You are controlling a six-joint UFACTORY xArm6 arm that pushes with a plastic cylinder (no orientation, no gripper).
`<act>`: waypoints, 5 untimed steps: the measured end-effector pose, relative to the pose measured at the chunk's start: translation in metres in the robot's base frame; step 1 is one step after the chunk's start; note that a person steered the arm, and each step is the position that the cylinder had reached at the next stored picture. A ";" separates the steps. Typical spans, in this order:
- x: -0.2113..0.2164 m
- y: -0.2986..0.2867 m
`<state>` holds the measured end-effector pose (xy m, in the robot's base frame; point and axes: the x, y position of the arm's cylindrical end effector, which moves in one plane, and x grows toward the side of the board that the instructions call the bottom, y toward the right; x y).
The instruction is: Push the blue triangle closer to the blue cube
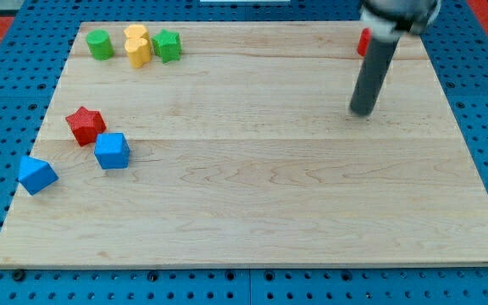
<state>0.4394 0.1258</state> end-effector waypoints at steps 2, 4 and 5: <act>0.117 -0.259; 0.103 -0.418; 0.066 -0.408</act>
<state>0.5054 -0.2817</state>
